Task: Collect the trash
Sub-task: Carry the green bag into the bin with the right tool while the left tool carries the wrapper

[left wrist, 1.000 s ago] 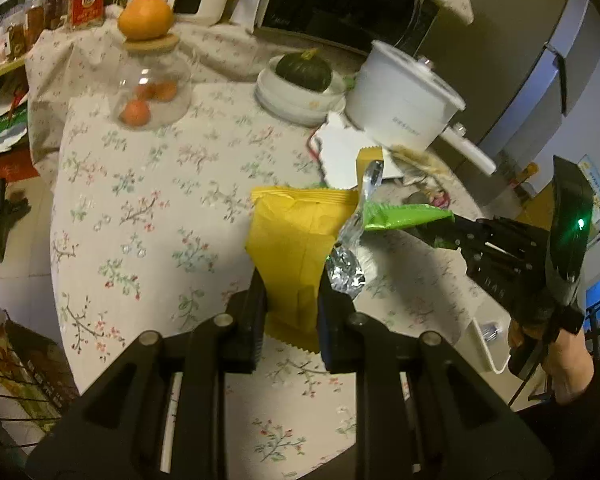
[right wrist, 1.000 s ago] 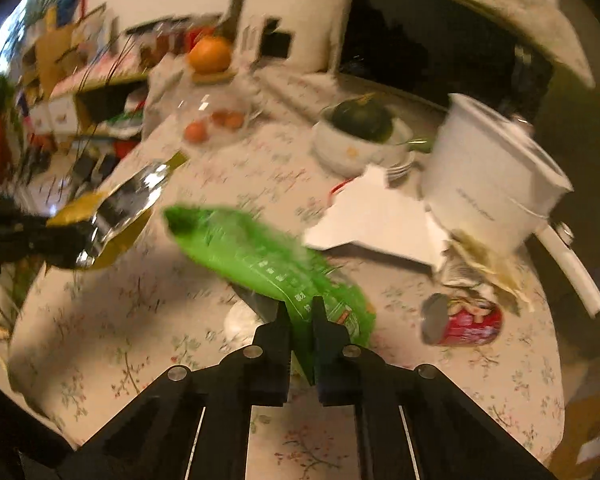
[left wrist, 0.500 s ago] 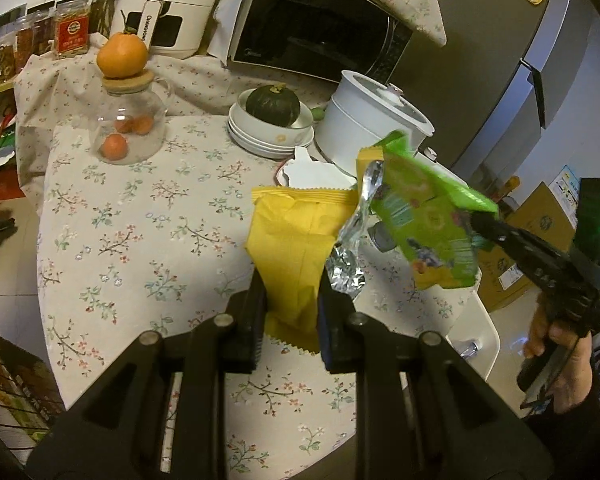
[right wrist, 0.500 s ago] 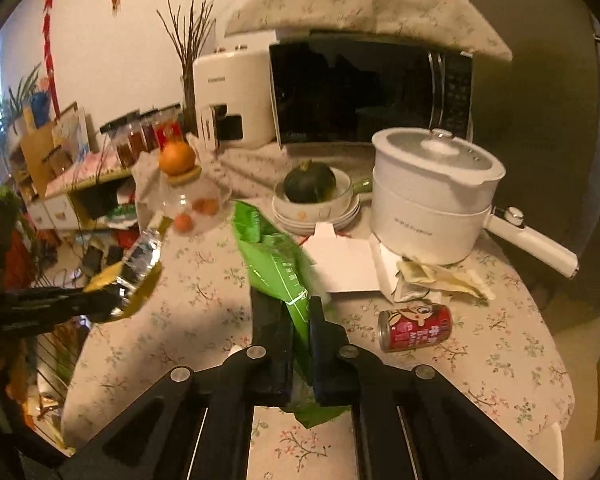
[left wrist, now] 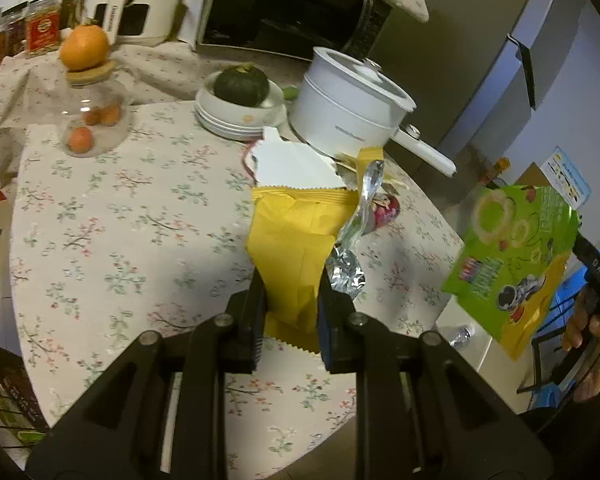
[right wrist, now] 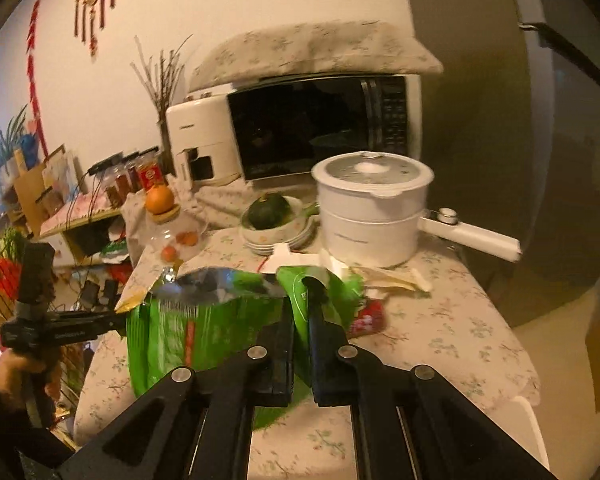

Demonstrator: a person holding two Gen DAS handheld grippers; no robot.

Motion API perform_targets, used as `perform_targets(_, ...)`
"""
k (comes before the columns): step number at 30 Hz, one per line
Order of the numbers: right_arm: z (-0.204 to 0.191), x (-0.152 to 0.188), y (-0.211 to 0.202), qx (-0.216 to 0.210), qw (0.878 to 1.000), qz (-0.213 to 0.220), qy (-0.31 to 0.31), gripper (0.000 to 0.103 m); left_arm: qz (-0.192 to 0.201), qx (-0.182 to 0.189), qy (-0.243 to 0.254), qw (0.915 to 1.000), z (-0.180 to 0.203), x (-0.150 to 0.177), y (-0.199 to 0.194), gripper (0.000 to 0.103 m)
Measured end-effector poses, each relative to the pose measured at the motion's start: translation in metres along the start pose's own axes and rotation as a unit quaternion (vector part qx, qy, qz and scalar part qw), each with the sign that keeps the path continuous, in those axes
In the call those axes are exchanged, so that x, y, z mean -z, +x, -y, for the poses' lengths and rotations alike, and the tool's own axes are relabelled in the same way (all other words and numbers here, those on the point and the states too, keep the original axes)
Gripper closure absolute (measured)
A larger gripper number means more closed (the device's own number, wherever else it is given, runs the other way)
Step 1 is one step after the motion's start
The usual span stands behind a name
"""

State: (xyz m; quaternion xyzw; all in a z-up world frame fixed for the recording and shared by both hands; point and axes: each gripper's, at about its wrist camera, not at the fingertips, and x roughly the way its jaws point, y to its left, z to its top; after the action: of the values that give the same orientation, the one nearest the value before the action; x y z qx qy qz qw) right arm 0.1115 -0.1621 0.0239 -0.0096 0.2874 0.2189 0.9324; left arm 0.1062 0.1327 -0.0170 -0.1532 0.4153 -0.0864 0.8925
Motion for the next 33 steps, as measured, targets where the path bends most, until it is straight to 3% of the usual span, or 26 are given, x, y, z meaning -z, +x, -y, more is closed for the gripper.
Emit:
perform_targets(19,0.112,0.047,-0.072,0.088,0.994,-0.014,0.061,0.097,-0.044,0.045,0.08,0.9948,0.103,0.012,0.046,0.079)
perform_targets(33,0.174,0.096,-0.089,0.138,0.983,-0.067,0.1,0.097,-0.089,0.085,0.167,0.9783,0.2,0.04,0.087,0.079)
